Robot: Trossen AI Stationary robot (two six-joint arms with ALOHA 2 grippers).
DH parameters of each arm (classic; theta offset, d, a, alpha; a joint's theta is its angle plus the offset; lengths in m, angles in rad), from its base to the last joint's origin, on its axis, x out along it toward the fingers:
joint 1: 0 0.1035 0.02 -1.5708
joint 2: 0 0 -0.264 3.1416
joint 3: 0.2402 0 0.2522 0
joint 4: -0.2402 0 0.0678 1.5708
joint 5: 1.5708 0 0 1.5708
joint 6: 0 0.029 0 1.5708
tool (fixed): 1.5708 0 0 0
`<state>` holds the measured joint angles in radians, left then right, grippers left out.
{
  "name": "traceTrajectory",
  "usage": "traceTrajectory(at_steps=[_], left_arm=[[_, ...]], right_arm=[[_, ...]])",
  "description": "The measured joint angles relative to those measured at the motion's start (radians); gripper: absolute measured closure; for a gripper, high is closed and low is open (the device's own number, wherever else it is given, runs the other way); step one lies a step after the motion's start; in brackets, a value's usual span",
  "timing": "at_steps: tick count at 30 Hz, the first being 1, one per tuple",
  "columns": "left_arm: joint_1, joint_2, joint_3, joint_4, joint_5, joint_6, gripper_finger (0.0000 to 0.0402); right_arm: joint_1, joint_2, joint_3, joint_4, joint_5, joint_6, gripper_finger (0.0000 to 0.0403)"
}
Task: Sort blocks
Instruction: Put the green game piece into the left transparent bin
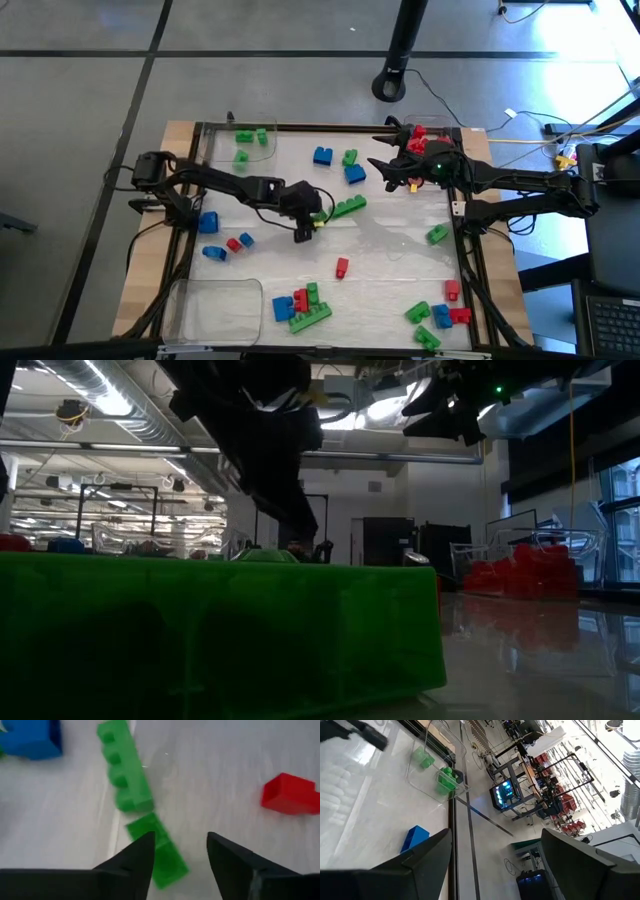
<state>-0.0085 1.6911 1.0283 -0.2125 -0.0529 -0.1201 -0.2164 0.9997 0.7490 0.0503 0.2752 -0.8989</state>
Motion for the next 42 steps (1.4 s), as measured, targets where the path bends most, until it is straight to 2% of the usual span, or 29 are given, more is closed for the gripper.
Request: traceTrajectory(at_steps=[5, 20, 24, 32, 37, 42], left_arm=[[-0.028, 0.021, 0.000, -0.007, 0.000, -0.053, 0.0219], [-0.035, 0.118, 0.000, -0.006, -0.048, -0.088, 0.0233], [-0.035, 0.129, 0.001, 0.000, -0.055, -0.081, 0.0266], [-0.036, 0.130, 0.001, -0.004, -0.078, -0.048, 0.0389], [-0.038, 0.112, -0.001, -0.026, -0.130, -0.042, 0.0390], [-0.038, 0.023, -0.001, -0.033, -0.145, -0.033, 0.0396]], right_arm=[[0.000, 0.000, 0.000, 0.000, 0.000, 0.000, 0.0094], [0.000, 0.034, 0.000, 0.020, 0.000, -0.002, 0.0094], [0.000, 0.038, 0.000, 0.028, 0.000, -0.004, 0.0094], [0.000, 0.039, 0.000, 0.027, 0.000, -0.004, 0.0094], [0.000, 0.039, 0.000, 0.027, 0.000, -0.021, 0.0094], [0.000, 0.039, 0.000, 0.026, 0.000, -0.022, 0.0094]])
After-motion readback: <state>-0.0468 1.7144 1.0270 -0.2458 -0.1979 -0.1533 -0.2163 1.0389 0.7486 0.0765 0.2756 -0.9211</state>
